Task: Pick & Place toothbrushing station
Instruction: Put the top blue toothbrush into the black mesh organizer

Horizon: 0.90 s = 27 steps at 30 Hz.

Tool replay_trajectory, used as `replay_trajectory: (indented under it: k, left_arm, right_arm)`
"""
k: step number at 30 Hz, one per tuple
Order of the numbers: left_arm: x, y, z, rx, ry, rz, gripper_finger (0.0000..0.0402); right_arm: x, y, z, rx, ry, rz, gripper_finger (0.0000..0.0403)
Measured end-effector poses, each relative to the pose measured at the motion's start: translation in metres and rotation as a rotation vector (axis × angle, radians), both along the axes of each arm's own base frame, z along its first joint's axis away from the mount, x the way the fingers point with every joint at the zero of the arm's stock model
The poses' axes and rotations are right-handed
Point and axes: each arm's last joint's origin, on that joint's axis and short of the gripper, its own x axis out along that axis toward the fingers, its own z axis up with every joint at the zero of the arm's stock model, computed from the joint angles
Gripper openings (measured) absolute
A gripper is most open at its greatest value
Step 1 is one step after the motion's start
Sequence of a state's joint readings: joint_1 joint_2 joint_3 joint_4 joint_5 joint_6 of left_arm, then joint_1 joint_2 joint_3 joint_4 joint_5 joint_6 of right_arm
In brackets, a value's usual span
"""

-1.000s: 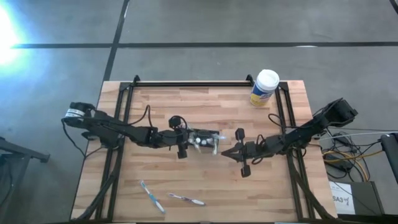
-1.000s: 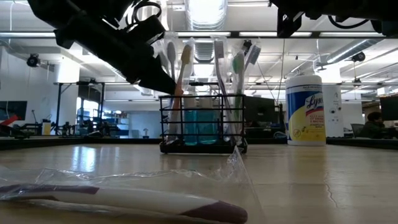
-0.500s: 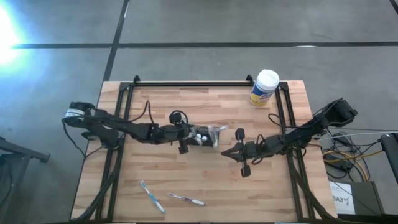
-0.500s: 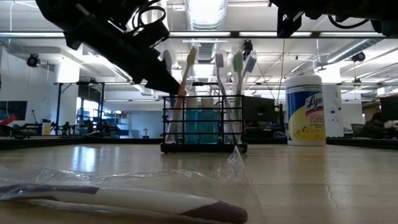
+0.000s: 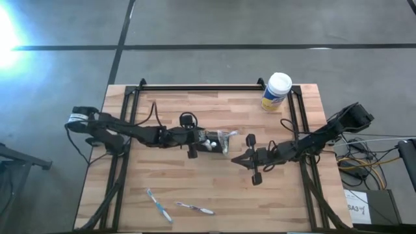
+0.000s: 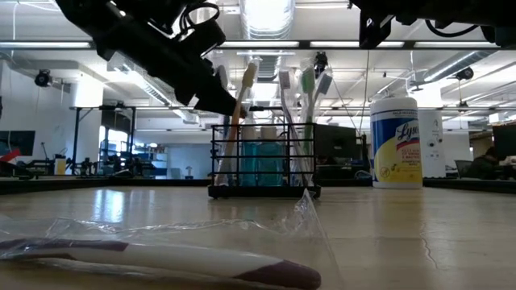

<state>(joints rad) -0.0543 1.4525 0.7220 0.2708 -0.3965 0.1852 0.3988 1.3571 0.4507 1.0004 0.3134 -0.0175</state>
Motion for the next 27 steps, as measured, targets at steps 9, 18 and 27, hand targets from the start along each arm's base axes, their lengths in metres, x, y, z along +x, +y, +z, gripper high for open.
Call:
replay_trajectory:
  k: [9, 18, 27]
  left_arm:
    - [0.004, 0.007, 0.008, -0.008, 0.013, -0.036, 0.0276]
    - [-0.01, 0.008, 0.037, 0.013, -0.052, -0.045, 0.0285]
    - [-0.035, 0.009, 0.072, 0.027, -0.161, -0.08, 0.0285]
  right_arm:
    - [0.0, 0.0, 0.0, 0.006, 0.002, 0.001, 0.0008]
    - [0.0, 0.0, 0.0, 0.002, 0.002, 0.0, 0.0008]
    - [0.0, 0.0, 0.0, 0.003, 0.002, 0.0, 0.0008]
